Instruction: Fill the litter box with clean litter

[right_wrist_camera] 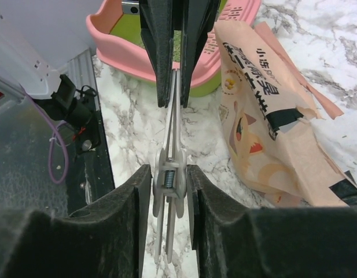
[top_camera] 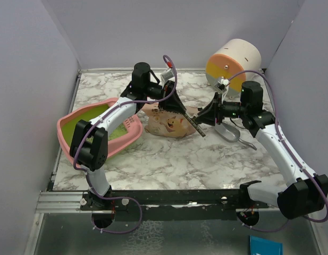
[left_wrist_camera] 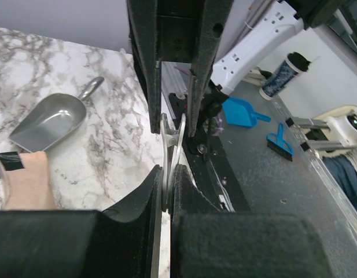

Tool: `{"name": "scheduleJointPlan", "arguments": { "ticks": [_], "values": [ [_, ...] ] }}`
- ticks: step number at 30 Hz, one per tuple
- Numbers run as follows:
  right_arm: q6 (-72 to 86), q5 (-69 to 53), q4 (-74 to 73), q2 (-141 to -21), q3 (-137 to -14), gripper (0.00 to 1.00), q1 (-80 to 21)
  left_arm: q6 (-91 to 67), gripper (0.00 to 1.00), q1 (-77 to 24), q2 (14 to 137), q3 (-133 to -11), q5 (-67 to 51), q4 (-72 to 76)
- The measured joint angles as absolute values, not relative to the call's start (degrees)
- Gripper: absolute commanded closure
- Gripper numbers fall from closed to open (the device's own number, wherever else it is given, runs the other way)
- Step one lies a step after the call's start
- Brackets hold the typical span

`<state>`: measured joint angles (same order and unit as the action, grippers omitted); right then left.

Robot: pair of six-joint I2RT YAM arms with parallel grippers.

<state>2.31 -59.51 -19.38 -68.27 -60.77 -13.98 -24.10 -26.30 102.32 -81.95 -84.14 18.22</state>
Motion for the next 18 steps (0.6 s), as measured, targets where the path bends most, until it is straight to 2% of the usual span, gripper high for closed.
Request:
{"name": "scheduleJointPlan", "arguments": {
  "ticks": [1,5,8,9,12,15,18],
  "values": [
    [2.2,-59.5,-19.4,-68.3,-60.8,0.96,-14.2,-24.1,1.0,-26.4,102.3,-82.0,-84.1,18.2],
    [2.0,-58.7,-19.6,-68.6,-60.8,0.99,-14.7,-24.3,0.99,-26.4,102.3,-82.0,-84.5,18.2],
    [1.9,-57.7,-19.7,-69.1,-60.8,0.99,-15.1,-24.2,0.81,-26.3,102.3,-82.0,-84.2,18.0],
    [1.8,-57.2,-19.8,-69.1,-60.8,0.99,-15.2,-23.9,0.69,-26.3,102.3,-82.0,-83.8,18.0],
    [1.1,-54.6,-20.6,-69.1,-61.1,0.99,-15.6,-22.4,0.48,-25.8,101.6,-80.9,-81.0,17.9],
    [-0.9,-50.0,-22.4,-68.7,-61.3,0.99,-16.1,-18.2,0.44,-24.6,98.6,-79.0,-75.4,14.5],
    [-3.5,-46.3,-23.1,-67.1,-61.3,0.99,-16.3,-9.0,0.43,-22.9,94.6,-79.7,-65.3,5.2]
  ]
}}
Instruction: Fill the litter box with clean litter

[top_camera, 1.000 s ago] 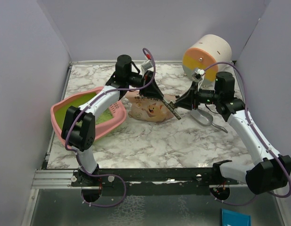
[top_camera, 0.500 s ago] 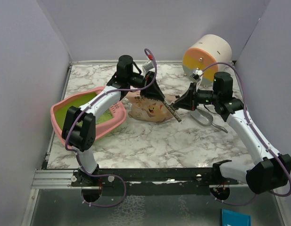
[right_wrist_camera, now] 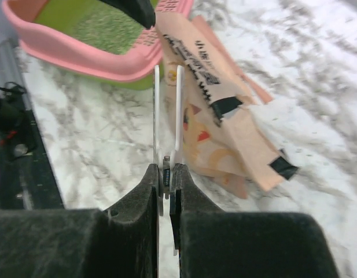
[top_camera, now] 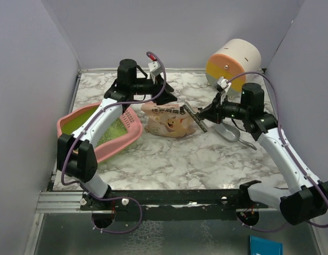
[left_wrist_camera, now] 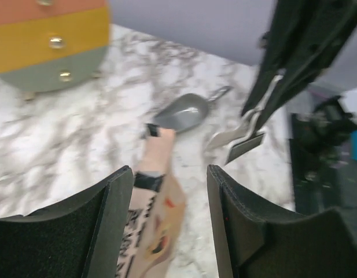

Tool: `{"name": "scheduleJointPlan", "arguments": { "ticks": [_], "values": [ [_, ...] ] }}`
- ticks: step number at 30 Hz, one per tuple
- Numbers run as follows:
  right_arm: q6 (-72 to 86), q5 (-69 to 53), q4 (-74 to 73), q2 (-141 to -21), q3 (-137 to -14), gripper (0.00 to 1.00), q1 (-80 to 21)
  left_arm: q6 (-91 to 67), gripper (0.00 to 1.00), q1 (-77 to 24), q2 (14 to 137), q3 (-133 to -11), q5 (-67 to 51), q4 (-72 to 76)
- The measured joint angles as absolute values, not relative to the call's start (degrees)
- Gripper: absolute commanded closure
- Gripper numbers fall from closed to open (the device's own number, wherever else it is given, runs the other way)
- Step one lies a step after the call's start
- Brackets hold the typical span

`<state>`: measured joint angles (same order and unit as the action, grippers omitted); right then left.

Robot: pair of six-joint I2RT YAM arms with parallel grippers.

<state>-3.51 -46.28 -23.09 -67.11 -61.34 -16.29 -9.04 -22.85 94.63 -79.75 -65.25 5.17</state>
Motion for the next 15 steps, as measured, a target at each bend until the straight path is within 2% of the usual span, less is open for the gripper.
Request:
{"name": "scheduleJointPlan", "arguments": {
  "ticks": [6,15],
  "values": [
    [-14.4,-39.6,-22.6,-62.2,-62.3,0.99,-17.1,11.9,0.44,-22.9,88.5,-80.8,-43.9,-8.8],
    [-31.3,-33.8,-24.4,-70.0,-68.8,0.99,-21.2,30.5,0.37,-26.2,88.3,-73.3,-29.9,-15.7]
  ]
}}
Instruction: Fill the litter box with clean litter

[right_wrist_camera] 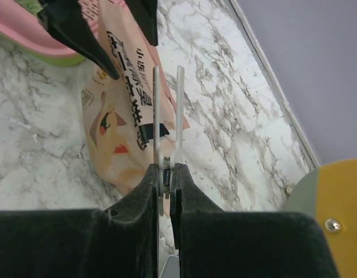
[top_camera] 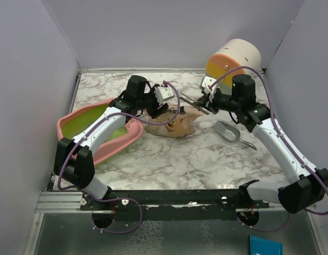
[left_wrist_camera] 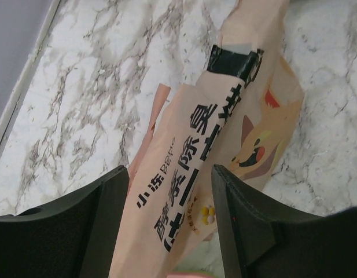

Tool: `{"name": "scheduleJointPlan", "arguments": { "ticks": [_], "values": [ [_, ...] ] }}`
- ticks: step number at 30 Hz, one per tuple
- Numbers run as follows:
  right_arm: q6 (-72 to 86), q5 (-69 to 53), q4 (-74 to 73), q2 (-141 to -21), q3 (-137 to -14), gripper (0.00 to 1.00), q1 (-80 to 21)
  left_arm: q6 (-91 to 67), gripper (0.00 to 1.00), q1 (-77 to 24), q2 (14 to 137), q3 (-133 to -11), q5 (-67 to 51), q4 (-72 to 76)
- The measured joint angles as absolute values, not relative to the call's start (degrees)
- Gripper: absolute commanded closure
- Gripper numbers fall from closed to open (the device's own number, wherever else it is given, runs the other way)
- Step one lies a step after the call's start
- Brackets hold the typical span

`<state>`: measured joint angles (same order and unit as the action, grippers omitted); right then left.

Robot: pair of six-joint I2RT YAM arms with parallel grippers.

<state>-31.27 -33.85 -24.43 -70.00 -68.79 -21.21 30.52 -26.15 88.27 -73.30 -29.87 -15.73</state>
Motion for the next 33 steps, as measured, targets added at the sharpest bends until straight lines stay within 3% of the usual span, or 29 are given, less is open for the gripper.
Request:
{"name": "scheduleJointPlan", "arguments": {
  "ticks": [6,16,18,20,23,33],
  "values": [
    [-38.2,-29.5,-28.9,-76.8,-74.9,0.99,-21.8,35.9,0.35,-27.0,88.3,-71.4,-25.0,-15.6],
    [-43.8,-29.8,-34.0,-80.6,-77.4,0.99,-21.8,41.2,0.48,-27.0,88.3,-69.1,-24.2,-14.6],
    [-44.2,-30.2,-34.7,-80.6,-77.4,0.99,-21.8,42.0,0.52,-27.0,88.3,-68.7,-24.5,-15.1],
    [-44.7,-30.8,-35.5,-80.6,-77.4,0.99,-21.8,42.9,0.62,-27.0,88.3,-68.6,-25.2,-15.6],
    [-45.4,-31.4,-36.7,-80.6,-77.6,0.99,-21.8,43.6,0.99,-27.0,88.5,-68.6,-26.7,-15.7],
    [-48.6,-35.6,-40.4,-84.1,-80.0,0.99,-21.8,44.5,1.0,-26.7,89.0,-68.5,-29.8,-16.7]
  ]
}}
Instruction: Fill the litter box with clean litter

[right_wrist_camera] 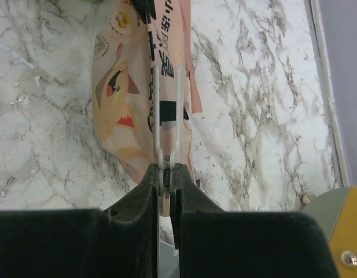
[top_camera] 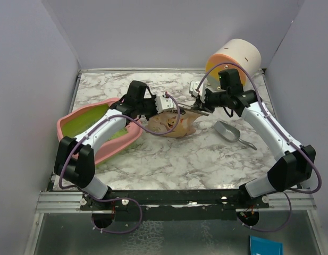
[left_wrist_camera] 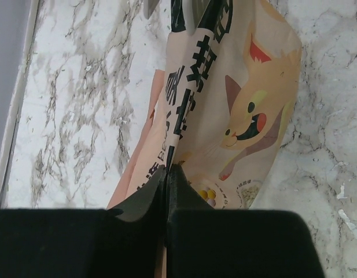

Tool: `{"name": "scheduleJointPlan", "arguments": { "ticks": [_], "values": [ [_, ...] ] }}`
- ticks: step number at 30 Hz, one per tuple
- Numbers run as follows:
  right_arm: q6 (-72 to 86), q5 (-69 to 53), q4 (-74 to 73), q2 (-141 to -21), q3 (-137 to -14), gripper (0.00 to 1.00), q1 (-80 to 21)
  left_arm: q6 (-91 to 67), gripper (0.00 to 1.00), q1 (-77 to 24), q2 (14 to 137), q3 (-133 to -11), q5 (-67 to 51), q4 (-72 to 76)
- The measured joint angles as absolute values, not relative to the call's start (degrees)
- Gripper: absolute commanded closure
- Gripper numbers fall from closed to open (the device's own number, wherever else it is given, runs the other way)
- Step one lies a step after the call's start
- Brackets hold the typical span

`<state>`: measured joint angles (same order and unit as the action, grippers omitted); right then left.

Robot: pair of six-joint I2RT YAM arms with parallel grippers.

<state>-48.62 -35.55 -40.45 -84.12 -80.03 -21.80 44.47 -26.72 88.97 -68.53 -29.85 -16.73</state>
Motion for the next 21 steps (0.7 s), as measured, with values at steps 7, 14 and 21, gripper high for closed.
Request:
{"name": "scheduleJointPlan", "arguments": {
  "ticks": [7,14,21],
  "values": [
    [-50.8,-37.1,-43.5,-87.4,-81.4,0.99,-21.9,44.1,1.0,-26.9,85.6,-65.3,-31.2,-16.3],
    [-52.4,-37.1,-45.6,-88.6,-82.8,0.99,-23.8,43.5,1.0,-27.6,84.3,-64.5,-31.4,-16.4],
    [-52.3,-36.6,-46.3,-86.6,-82.4,0.99,-26.2,43.4,1.0,-28.1,84.2,-64.5,-30.9,-16.4]
  ]
}}
